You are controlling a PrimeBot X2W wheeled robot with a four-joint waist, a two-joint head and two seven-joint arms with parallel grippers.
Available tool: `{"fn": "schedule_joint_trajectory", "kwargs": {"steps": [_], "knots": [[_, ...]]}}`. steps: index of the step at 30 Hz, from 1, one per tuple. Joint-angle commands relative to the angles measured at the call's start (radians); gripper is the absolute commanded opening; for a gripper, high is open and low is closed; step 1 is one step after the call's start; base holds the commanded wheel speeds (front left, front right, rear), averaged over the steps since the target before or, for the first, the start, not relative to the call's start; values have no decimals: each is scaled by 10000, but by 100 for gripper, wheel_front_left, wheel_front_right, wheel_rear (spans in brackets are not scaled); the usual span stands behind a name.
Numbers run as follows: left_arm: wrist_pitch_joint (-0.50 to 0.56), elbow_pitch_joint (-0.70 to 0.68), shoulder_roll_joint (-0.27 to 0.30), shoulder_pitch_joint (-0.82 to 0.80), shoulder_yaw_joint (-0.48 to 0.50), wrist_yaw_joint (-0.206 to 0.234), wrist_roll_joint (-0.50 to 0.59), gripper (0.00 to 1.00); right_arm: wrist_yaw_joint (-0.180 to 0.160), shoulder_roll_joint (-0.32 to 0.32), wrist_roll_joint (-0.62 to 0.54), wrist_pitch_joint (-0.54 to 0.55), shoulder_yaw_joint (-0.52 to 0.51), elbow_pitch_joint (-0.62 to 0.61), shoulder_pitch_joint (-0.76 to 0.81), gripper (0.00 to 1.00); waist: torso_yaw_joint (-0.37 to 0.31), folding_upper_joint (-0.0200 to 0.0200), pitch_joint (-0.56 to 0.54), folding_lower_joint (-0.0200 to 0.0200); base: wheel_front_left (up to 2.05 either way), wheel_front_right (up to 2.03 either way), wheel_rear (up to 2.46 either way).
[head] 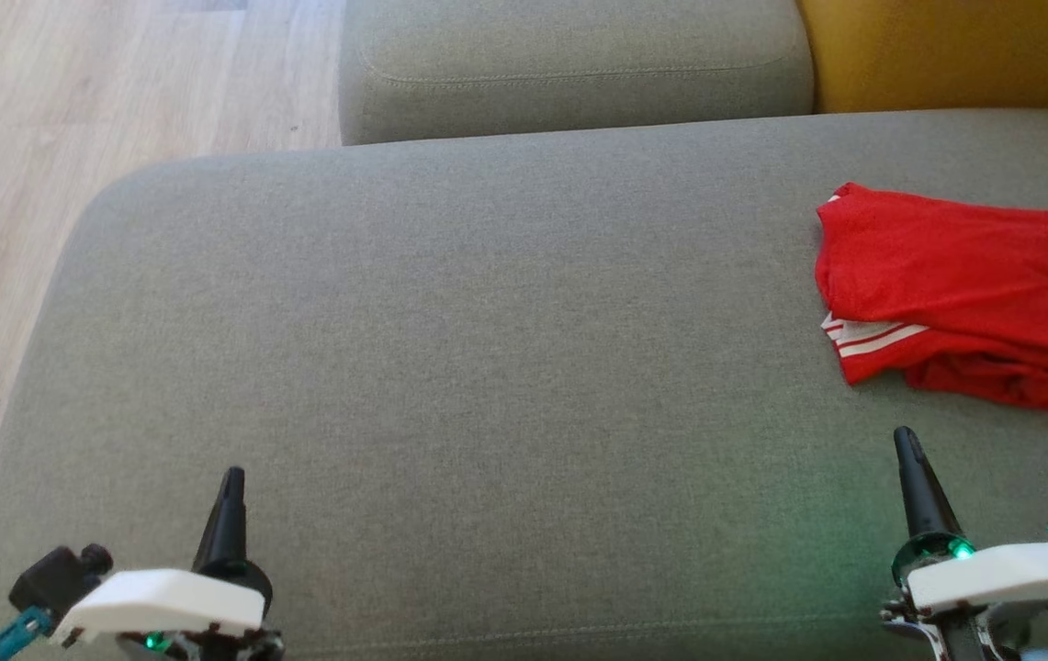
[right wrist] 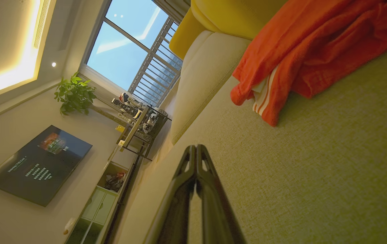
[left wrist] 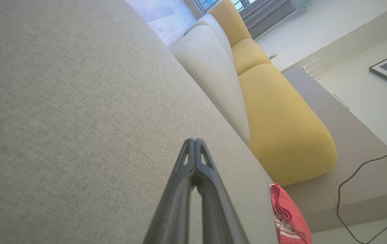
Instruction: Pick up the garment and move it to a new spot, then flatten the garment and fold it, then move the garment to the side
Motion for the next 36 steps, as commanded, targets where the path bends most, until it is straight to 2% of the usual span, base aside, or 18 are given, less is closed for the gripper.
{"fn": "schedule_joint_trajectory", "kwargs": {"steps": [1, 36], "knots": [[40, -265, 171, -646, 305, -106, -241, 0, -2, -106, 258, 62, 69, -277, -542, 0, -6, 0, 3, 0, 0, 0, 0], [1092, 306, 144, -1538, 1162, -632, -4684, 0, -3, -140, 4552, 1114, -42, 58, -1240, 0, -303, 0, 145, 0, 0, 0, 0]]}}
